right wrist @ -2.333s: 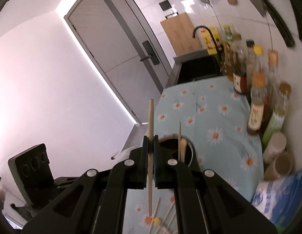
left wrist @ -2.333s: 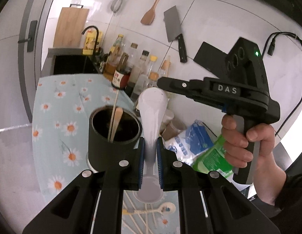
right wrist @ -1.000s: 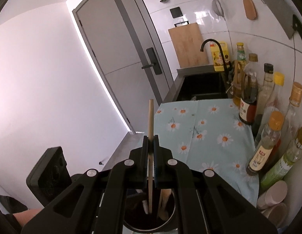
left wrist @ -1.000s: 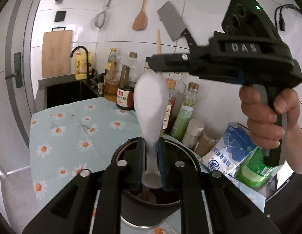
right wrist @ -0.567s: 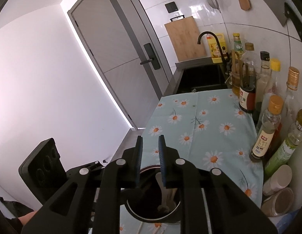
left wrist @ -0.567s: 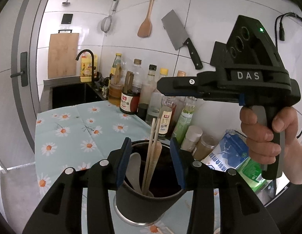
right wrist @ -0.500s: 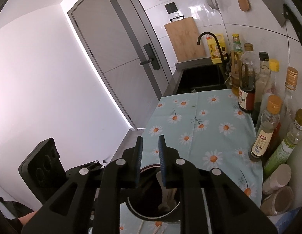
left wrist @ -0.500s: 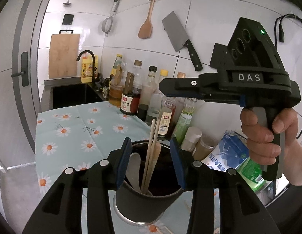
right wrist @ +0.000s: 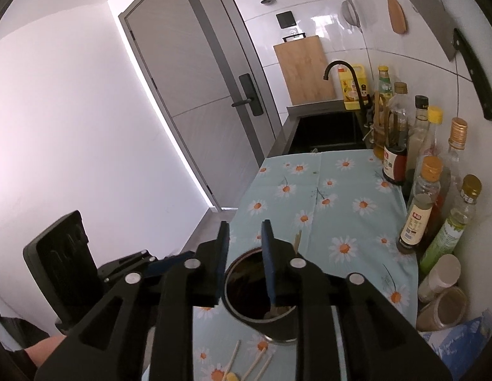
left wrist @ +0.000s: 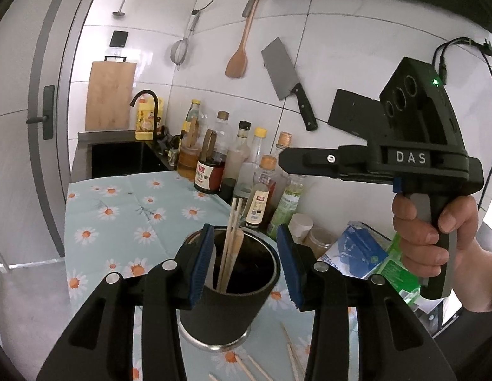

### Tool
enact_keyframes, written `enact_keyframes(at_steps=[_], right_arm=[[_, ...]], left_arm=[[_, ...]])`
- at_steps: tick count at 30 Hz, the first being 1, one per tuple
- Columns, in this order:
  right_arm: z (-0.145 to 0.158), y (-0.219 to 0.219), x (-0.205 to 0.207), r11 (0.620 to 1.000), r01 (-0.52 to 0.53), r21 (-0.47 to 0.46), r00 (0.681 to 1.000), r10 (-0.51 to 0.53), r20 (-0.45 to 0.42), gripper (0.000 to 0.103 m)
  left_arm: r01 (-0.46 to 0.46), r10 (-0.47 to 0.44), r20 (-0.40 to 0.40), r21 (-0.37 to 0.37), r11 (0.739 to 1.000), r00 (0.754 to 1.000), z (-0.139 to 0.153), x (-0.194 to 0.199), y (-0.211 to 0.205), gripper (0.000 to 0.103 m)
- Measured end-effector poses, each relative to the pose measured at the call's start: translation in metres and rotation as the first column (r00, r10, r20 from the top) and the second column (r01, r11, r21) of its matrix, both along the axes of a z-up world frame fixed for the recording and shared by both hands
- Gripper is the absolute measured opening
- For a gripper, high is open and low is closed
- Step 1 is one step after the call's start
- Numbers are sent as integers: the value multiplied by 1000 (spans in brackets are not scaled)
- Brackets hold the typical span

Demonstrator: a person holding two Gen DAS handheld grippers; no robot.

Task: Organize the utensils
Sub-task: 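Open both grippers and withdraw them from the black holder, then lower the right gripper onto the yellow-handled spoon and close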

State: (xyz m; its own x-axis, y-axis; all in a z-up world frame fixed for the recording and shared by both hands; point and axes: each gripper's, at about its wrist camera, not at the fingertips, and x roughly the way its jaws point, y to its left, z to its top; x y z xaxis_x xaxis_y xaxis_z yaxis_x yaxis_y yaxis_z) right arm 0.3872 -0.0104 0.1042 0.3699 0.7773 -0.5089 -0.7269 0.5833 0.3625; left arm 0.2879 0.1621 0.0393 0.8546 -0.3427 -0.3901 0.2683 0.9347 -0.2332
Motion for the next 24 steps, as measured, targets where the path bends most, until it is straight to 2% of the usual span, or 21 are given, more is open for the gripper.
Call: enact_keyframes(at_steps=[11, 24], right_arm=[[-9, -20, -34, 996, -26, -91, 999, 28, 18, 29], [-51, -20, -59, 968, -124, -216, 992, 120, -33, 29]], left_arm=[[-29, 28, -71, -15, 999, 997, -8, -37, -1, 40], [-58, 51, -170, -34, 998, 984, -41, -63, -6, 40]])
